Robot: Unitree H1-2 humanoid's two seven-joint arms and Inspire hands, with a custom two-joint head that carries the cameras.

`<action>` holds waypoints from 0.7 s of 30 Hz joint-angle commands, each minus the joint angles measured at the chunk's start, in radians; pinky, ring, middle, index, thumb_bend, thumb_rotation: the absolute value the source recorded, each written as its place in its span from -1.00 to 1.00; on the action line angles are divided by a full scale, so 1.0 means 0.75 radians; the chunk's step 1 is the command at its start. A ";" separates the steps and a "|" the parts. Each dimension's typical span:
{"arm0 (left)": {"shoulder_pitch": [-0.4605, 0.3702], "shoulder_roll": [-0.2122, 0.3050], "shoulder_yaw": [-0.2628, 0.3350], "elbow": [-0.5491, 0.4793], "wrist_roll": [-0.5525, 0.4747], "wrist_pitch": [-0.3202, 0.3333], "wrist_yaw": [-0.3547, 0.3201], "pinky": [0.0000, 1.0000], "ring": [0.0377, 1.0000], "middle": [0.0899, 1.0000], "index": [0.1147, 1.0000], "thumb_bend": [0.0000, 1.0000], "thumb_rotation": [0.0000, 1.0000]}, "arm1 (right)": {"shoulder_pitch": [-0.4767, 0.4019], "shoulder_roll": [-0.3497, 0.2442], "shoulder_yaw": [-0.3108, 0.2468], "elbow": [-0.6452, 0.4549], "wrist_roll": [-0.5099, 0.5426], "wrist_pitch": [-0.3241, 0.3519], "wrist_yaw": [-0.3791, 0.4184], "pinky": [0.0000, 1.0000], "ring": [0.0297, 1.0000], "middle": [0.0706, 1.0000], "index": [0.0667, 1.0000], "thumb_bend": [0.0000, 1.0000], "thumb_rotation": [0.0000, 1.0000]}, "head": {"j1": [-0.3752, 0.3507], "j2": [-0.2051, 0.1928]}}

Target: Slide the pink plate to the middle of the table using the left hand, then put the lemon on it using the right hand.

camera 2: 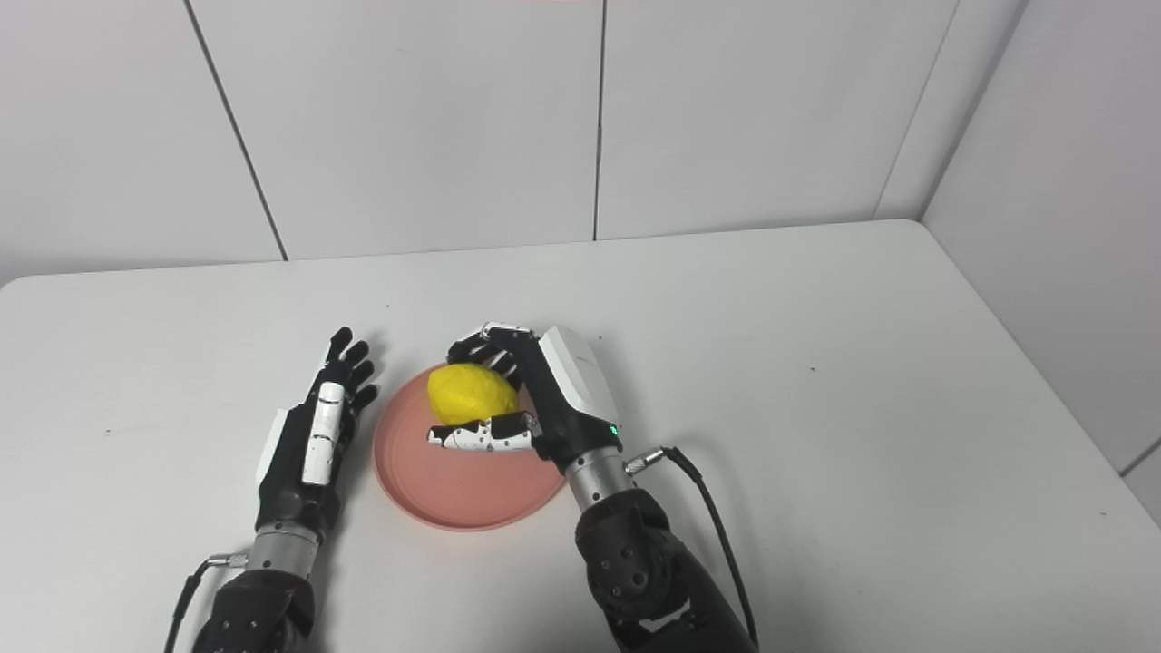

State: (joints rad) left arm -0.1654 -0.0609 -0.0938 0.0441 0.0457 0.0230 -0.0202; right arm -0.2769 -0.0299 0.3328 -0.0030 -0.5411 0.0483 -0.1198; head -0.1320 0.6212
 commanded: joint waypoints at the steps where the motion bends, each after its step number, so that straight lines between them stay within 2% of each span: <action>1: -0.039 -0.021 -0.009 -0.033 0.023 -0.037 0.017 0.86 0.92 0.92 0.91 0.19 1.00 | -0.048 -0.016 0.009 -0.014 -0.050 -0.071 -0.009 -0.34 -0.23 -0.09 -0.01 0.03 -1.00 | 0.003 -0.002; 7: -0.045 -0.030 -0.010 -0.024 0.022 -0.043 0.020 0.86 0.92 0.92 0.92 0.20 1.00 | -0.046 -0.043 0.024 0.004 -0.122 -0.081 -0.029 -0.21 -0.17 -0.10 -0.05 0.03 -1.00 | 0.023 0.003; 19: -0.049 -0.038 -0.008 -0.029 0.029 -0.032 0.020 0.88 0.91 0.92 0.91 0.17 1.00 | -0.021 -0.067 0.012 0.009 -0.168 -0.149 -0.076 -0.15 -0.16 -0.09 -0.06 0.04 -1.00 | 0.030 0.011; 20: -0.049 -0.039 -0.008 -0.030 0.030 -0.030 0.021 0.88 0.91 0.92 0.91 0.16 1.00 | -0.018 -0.071 0.013 0.009 -0.173 -0.159 -0.081 -0.11 -0.14 -0.08 -0.07 0.04 -1.00 | 0.030 0.010; 21: -0.049 -0.040 -0.008 -0.033 0.032 -0.026 0.020 0.87 0.91 0.92 0.91 0.18 1.00 | -0.018 -0.077 0.016 0.015 -0.178 -0.178 -0.090 -0.01 0.01 -0.07 -0.09 0.04 -1.00 | 0.031 0.010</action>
State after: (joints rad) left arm -0.1660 -0.0803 -0.0952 0.0459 0.0629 0.0232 -0.0123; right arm -0.2731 -0.0816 0.3489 0.0275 -0.6679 -0.0180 -0.1573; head -0.1104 0.6305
